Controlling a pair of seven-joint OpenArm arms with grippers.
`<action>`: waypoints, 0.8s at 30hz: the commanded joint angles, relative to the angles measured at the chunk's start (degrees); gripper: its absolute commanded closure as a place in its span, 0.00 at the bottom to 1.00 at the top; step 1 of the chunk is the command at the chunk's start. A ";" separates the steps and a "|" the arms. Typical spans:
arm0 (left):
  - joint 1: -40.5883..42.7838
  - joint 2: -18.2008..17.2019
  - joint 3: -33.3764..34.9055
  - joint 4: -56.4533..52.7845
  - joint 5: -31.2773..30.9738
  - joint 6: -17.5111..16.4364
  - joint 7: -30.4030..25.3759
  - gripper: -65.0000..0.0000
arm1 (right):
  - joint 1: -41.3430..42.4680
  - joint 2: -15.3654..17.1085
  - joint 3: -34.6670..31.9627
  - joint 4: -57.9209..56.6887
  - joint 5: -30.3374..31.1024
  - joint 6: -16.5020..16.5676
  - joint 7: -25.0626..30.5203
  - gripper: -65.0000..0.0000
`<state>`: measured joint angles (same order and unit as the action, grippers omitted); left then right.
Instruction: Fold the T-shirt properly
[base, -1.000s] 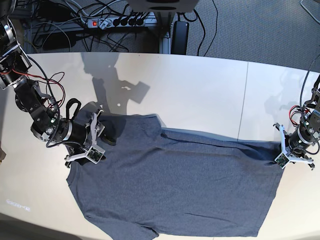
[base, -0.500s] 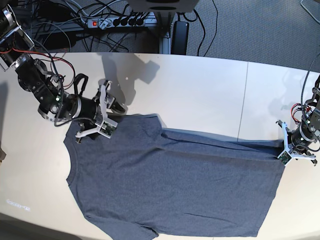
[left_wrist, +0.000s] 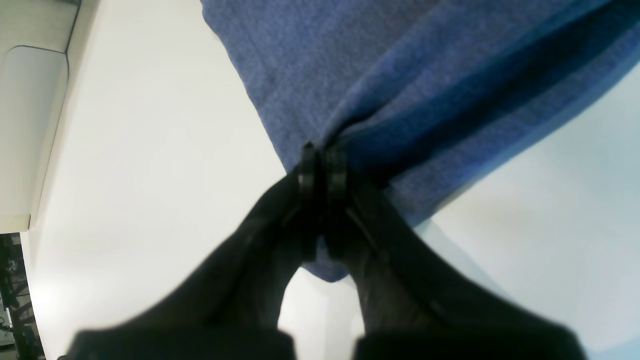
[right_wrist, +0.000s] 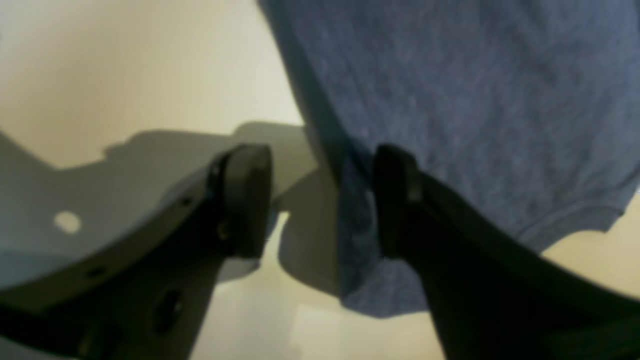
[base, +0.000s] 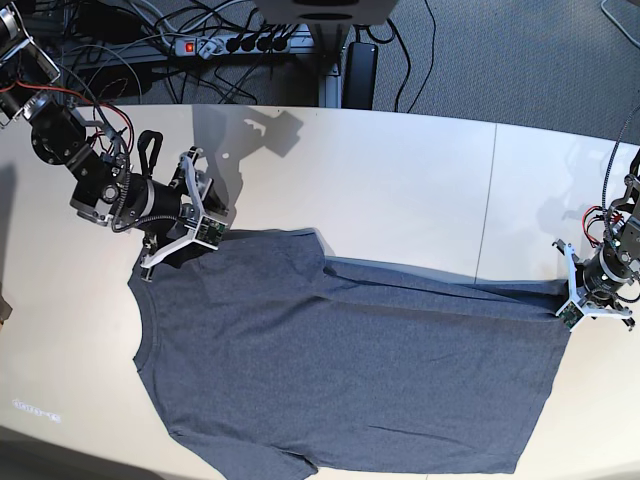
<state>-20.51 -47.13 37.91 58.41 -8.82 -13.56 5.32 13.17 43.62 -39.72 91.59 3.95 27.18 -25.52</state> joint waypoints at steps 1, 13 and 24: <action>-1.40 -1.25 -0.63 0.35 -0.20 -0.17 -0.79 1.00 | 0.94 0.76 0.70 0.52 -0.83 4.13 1.57 0.49; -1.40 -0.85 -0.63 0.35 -0.17 -0.17 -0.81 1.00 | 1.07 -2.25 0.70 -2.84 -5.03 4.11 4.39 0.49; -1.40 -0.48 -0.63 0.35 -0.20 -0.17 -0.79 1.00 | 1.75 -2.54 0.70 -2.86 -5.03 4.11 4.72 0.94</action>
<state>-20.51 -46.35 37.91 58.37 -8.82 -13.56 5.34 13.89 40.29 -39.51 88.09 -1.10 27.18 -21.37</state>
